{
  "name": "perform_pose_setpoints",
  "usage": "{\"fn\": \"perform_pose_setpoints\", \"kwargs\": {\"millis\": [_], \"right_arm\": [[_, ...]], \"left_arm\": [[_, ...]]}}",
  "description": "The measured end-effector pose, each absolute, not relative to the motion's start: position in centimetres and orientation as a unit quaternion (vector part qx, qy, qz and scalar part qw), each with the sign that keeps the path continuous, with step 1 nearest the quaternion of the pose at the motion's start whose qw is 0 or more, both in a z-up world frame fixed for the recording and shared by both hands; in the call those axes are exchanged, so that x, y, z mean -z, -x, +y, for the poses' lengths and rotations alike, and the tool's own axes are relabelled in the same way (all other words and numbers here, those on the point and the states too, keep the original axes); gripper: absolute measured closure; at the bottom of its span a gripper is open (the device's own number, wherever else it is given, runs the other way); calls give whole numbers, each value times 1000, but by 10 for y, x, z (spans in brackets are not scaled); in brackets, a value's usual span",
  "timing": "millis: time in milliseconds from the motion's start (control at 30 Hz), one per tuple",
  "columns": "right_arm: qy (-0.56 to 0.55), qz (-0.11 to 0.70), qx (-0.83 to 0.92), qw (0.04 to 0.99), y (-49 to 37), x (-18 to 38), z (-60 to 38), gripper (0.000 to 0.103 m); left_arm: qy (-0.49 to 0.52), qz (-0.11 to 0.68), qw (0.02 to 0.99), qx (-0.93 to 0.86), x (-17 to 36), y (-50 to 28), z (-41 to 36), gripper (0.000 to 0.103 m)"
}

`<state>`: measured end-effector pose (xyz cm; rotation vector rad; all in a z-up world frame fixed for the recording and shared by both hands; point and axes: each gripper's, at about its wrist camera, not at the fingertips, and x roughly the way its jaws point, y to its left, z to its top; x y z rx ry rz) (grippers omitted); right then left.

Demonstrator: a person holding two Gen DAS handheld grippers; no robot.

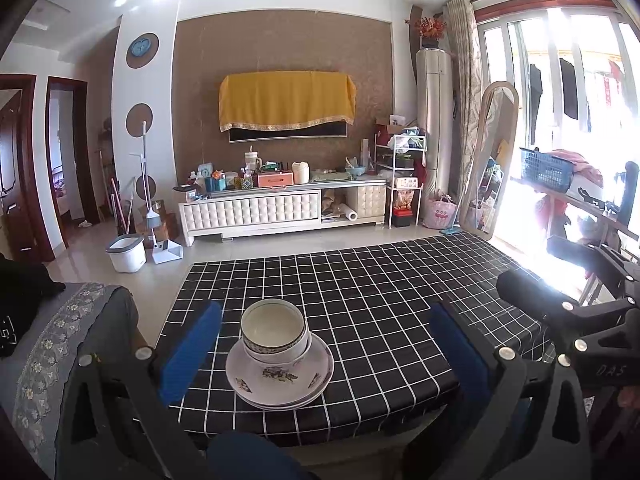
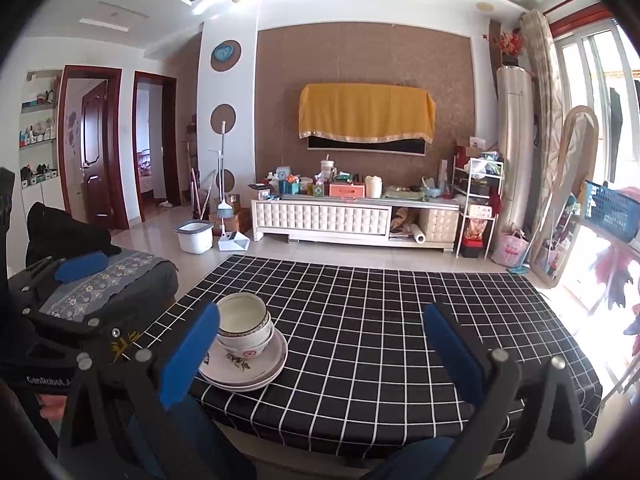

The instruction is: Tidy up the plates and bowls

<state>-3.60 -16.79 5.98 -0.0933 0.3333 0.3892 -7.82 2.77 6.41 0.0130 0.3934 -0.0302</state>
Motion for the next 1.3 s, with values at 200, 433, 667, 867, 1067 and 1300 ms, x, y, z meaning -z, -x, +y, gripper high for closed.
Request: {"fn": "perform_pose_setpoints", "kwargs": {"millis": [200,433,667,867,1067,1300], "right_arm": [[47,167,-191,966,36,-60,-168,0],[48,167,-189,967,35,-60,-167,0],[47,168,-189,966,35,-59,-167,0],[47,169,-189,966,36,-58,-167,0],[47,173,-188,966,37,-57,-167,0],[48,176,-187,965,33,-57,-166,0]], "left_arm": [[-4,197,980,18,-63,78,30,0],[-6,196,980,19,-61,79,30,0],[0,201,979,20,-60,78,31,0],[0,203,979,23,-61,78,32,0],[7,206,978,29,-62,78,30,0],[7,209,978,25,-63,79,30,0]]}}
